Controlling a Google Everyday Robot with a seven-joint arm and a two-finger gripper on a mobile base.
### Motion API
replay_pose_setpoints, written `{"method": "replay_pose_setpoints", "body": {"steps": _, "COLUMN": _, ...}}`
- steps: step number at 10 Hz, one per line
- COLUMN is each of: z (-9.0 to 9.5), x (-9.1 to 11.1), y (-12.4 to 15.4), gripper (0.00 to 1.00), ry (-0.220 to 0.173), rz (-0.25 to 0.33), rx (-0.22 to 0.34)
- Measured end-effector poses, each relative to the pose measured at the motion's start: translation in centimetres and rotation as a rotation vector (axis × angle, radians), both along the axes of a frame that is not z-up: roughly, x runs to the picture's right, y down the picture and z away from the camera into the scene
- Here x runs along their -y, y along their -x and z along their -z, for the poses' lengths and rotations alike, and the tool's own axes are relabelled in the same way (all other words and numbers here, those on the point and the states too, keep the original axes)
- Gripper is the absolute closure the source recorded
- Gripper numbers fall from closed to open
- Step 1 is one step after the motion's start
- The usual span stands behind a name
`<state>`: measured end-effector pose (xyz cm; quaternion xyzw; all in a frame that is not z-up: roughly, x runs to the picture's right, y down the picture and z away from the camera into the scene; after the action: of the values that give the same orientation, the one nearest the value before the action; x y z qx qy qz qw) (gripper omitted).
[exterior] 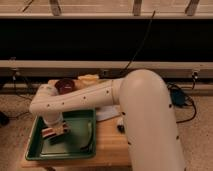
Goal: Wipe tray with eraser
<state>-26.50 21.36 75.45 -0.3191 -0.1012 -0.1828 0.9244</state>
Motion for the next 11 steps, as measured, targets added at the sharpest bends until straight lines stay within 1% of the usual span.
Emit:
{"method": "replay_pose_setpoints", "body": {"steps": 2, "z": 1.3, "x": -2.0, "y": 1.9, "gripper": 1.00, "ry": 0.011, "rz": 0.029, "rx": 0.036}}
{"method": "replay_pose_setpoints", "body": {"steps": 3, "z": 1.5, "x": -3.0, "y": 2.0, "gripper": 1.00, "ry": 0.019, "rz": 0.044, "rx": 0.047}}
{"method": "replay_pose_setpoints", "body": {"steps": 4, "z": 1.5, "x": -3.6, "y": 1.7, "gripper": 1.00, "ry": 0.024, "rz": 0.051, "rx": 0.052}}
{"method": "replay_pose_setpoints", "body": {"steps": 5, "z": 1.5, "x": -4.2, "y": 0.9, "gripper": 1.00, "ry": 0.032, "rz": 0.057, "rx": 0.056}}
{"method": "replay_pose_setpoints", "body": {"steps": 6, "z": 1.5, "x": -4.9, "y": -0.5, "gripper": 1.00, "ry": 0.042, "rz": 0.061, "rx": 0.055}}
{"method": "replay_pose_setpoints", "body": {"steps": 8, "z": 1.2, "x": -5.3, "y": -3.7, "gripper": 1.00, "ry": 0.052, "rz": 0.059, "rx": 0.045}}
{"method": "replay_pose_setpoints", "body": {"steps": 9, "z": 1.1, "x": -5.2, "y": -5.2, "gripper": 1.00, "ry": 0.054, "rz": 0.054, "rx": 0.037}}
{"method": "replay_pose_setpoints", "body": {"steps": 10, "z": 0.8, "x": -4.8, "y": -6.8, "gripper": 1.00, "ry": 0.052, "rz": 0.044, "rx": 0.024}}
{"method": "replay_pose_setpoints", "body": {"steps": 11, "z": 0.4, "x": -4.0, "y": -7.7, "gripper": 1.00, "ry": 0.047, "rz": 0.033, "rx": 0.012}}
